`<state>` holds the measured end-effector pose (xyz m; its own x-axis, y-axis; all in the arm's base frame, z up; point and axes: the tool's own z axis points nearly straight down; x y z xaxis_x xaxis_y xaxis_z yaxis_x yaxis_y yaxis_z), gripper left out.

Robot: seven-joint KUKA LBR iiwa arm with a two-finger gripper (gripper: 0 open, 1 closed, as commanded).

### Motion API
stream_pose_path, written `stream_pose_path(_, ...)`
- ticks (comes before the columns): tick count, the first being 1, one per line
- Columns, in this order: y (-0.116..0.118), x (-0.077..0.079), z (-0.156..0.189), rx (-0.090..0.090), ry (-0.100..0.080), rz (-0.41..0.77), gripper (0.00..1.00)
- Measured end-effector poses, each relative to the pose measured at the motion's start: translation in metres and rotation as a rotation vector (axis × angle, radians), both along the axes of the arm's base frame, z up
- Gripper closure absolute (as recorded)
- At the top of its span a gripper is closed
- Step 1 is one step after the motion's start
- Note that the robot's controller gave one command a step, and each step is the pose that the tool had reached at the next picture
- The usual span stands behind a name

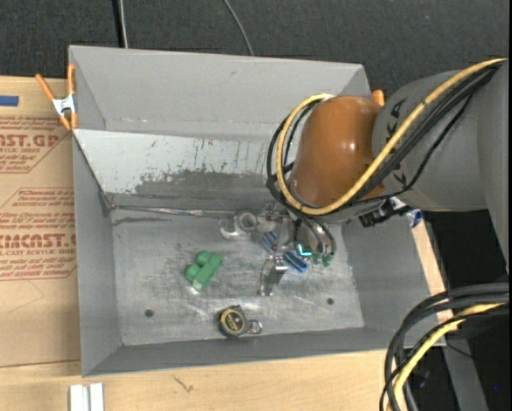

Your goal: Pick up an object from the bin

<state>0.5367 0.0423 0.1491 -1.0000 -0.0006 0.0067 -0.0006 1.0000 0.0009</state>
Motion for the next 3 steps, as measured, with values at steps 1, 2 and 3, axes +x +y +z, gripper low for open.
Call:
stream_pose_path(1,0.079,0.021,-0.077,-0.001,-0.012,0.205,0.0)
stream_pose_path(2,0.076,0.022,-0.048,0.001,-0.011,0.122,0.0)
stream_pose_path(3,0.073,0.012,-0.05,0.0,-0.006,0.0,0.0)
